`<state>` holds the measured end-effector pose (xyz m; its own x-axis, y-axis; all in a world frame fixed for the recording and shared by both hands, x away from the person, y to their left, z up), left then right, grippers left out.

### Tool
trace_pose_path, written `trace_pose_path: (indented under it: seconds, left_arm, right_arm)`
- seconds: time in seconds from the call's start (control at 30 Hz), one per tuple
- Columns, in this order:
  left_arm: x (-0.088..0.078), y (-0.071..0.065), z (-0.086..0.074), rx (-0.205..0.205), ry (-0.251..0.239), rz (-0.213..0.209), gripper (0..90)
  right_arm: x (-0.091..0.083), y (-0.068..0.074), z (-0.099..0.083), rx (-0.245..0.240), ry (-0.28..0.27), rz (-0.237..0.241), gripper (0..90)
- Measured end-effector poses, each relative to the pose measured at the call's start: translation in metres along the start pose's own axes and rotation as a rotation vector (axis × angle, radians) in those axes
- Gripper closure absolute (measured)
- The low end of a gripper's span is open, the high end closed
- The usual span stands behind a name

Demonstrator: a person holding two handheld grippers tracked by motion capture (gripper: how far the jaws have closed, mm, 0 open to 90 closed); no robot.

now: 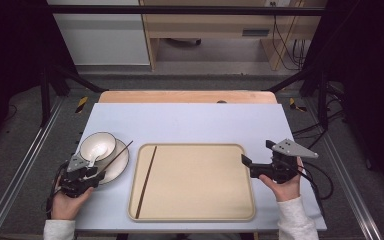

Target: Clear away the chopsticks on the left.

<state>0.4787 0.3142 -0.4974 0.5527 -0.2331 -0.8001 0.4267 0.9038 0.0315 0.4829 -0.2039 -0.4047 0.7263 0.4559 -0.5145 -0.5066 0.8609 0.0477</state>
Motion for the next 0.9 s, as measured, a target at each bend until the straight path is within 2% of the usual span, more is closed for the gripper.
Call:
trace_pose_path:
  seconds: [0.37,0.6,0.7,0.9]
  left_arm:
    - [0.0,-0.002,-0.001,0.021,0.025,-0.015,79.8]
    - [0.0,-0.006,0.0,0.025,0.021,-0.027,83.3]
    - [-0.001,-0.008,0.001,0.04,0.027,-0.029,83.8]
    - [-0.005,-0.016,0.005,0.027,-0.003,-0.036,83.9]
  right_arm:
    - [0.002,0.0,-0.001,-0.004,0.007,0.001,3.0]
    - [0.002,0.0,-0.001,-0.005,0.007,0.0,3.0]
    - [0.002,0.001,-0.001,-0.004,0.007,0.003,3.0]
    - [0.002,0.0,-0.001,-0.006,0.008,0.001,2.9]
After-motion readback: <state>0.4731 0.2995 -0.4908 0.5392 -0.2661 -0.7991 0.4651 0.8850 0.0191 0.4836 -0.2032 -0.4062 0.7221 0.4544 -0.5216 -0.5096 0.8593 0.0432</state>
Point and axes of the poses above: each handheld gripper's, and its own axes: x roughly forward along the jaws, z roughly out of its top, y roughly to its left, the point moved 6 cm from there along x, roughly forward along the jaws, and after that the axes turned 9 degrees about y, right-handed, at the moved point
